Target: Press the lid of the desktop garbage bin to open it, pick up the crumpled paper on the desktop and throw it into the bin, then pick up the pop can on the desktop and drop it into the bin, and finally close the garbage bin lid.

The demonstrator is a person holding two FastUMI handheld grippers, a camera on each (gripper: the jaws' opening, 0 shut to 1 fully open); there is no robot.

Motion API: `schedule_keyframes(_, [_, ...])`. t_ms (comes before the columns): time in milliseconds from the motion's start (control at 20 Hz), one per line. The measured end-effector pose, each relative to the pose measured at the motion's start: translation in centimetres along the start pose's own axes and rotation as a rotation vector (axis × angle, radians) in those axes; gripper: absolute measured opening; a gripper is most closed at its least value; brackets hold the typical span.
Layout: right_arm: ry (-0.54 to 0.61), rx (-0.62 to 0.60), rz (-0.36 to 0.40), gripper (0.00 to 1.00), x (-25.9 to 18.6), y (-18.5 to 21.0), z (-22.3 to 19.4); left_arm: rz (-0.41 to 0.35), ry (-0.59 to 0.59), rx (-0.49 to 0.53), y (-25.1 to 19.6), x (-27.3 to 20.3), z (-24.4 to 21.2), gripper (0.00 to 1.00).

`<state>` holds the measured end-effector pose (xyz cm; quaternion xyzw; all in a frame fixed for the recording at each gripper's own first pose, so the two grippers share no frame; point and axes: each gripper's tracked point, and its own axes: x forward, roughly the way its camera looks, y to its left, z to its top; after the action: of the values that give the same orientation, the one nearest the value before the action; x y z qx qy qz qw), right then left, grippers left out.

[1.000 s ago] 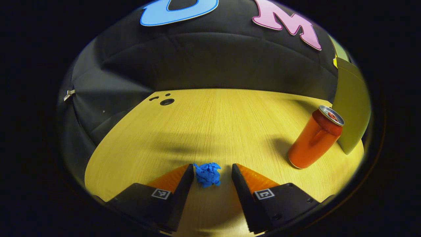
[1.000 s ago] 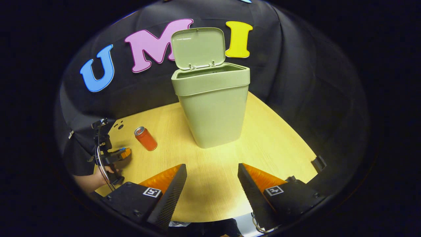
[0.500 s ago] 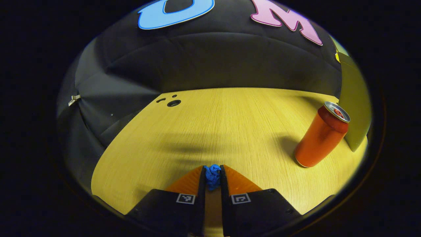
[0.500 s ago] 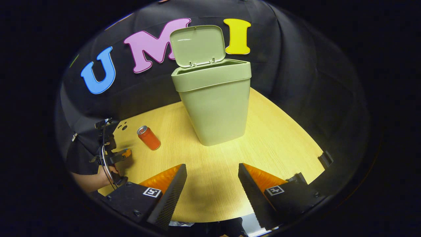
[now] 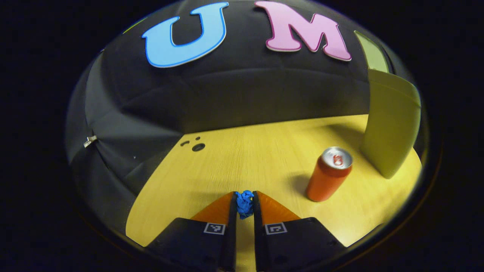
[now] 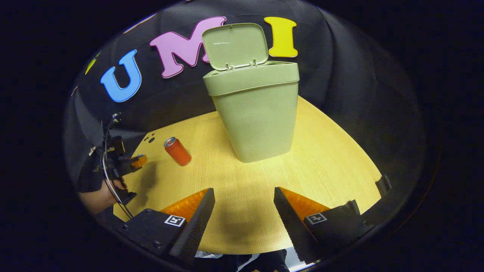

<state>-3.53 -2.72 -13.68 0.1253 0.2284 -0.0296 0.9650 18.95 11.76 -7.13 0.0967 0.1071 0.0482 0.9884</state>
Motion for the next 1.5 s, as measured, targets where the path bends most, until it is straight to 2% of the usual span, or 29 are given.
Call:
schedule_keyframes(150, [0.016, -0.017, 0.062, 0.99, 0.6, 0.5, 0.1, -0.017, -0.050, -0.039, -1.5, -2.8, 3.6, 0.24])
schedule_keyframes(400, [0.000, -0.025, 0.123, 0.99, 1.2, -0.3, 1.8, -0.064, -0.147, -0.083, -5.2, -6.8, 11.1, 0.24])
schedule_keyframes(550, [-0.001, -0.035, 0.108, 0.99, 1.5, -2.2, 2.2, -0.095, -0.212, -0.044, -8.8, -9.0, 16.0, 0.23])
schedule_keyframes(850, [-0.040, -0.053, 0.112, 0.99, 1.8, -5.8, 4.1, -0.259, -0.343, -0.071, -19.1, -12.3, 22.6, 0.23])
schedule_keyframes(1000, [-0.044, -0.066, 0.135, 0.99, 2.0, -6.9, 4.6, -0.330, -0.365, -0.088, -23.7, -13.0, 24.6, 0.23])
schedule_keyframes(1150, [-0.044, -0.081, 0.148, 0.99, 2.2, -8.1, 4.9, -0.385, -0.378, -0.062, -28.0, -13.1, 26.1, 0.23])
schedule_keyframes(1500, [-0.038, -0.087, 0.161, 0.99, 2.8, -10.0, 5.2, -0.482, -0.335, -0.049, -35.2, -12.1, 25.4, 0.24])
